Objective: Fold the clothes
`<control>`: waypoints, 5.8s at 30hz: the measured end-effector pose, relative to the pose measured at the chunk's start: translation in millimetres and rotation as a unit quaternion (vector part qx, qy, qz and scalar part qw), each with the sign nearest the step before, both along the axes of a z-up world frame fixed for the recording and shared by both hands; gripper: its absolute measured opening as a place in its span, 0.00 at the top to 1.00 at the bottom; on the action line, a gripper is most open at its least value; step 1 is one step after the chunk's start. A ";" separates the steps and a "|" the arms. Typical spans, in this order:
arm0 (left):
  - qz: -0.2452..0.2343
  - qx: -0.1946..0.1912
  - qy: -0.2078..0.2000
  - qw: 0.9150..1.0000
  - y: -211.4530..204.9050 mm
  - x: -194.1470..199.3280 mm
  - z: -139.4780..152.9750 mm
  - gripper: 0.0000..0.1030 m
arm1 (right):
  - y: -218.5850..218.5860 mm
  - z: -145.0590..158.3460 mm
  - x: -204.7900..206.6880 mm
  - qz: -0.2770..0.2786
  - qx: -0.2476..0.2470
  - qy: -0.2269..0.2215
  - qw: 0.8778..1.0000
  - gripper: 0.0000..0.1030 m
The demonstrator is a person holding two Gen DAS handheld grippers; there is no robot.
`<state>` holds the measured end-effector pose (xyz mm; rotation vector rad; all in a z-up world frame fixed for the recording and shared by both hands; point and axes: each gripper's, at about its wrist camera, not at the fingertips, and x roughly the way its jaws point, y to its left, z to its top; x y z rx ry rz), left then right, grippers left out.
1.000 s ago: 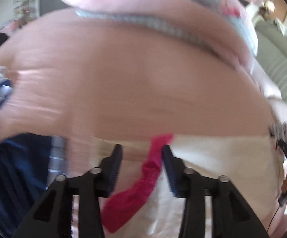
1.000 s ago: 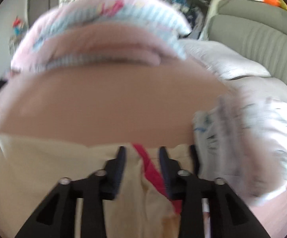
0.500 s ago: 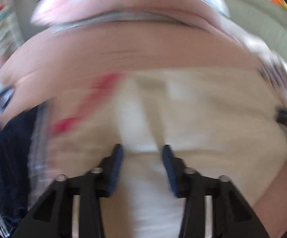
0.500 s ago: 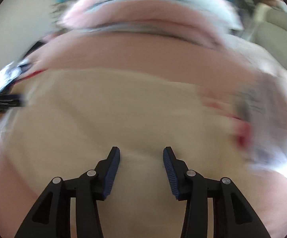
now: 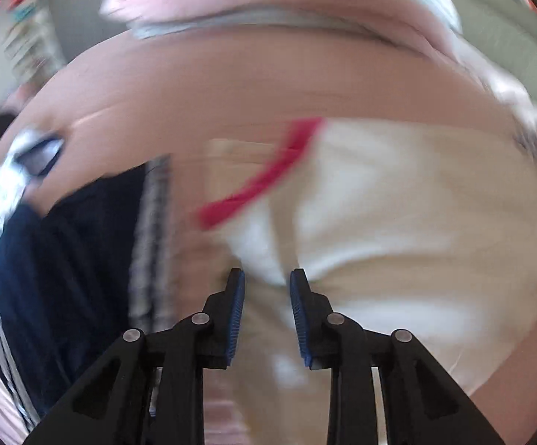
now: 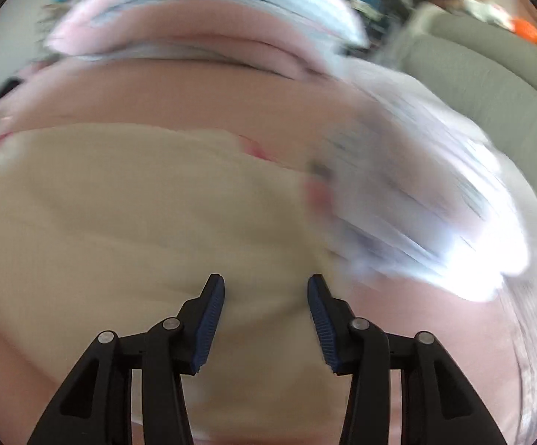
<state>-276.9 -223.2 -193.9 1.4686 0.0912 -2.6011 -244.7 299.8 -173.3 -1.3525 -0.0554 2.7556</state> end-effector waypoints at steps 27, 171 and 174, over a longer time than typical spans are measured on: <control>0.218 0.354 0.170 0.893 42.7 66.0 -16.6 0.51 | 27.5 -24.3 17.3 -0.198 -0.272 0.046 0.941 0.42; -0.226 0.095 -0.001 0.969 365.5 99.0 -7.4 0.61 | 83.5 34.0 167.7 -0.036 -0.036 -0.017 0.999 0.62; -0.217 0.083 -0.002 0.973 346.3 114.8 -11.2 0.58 | 129.8 21.2 174.3 -0.091 -0.132 -0.047 0.986 0.59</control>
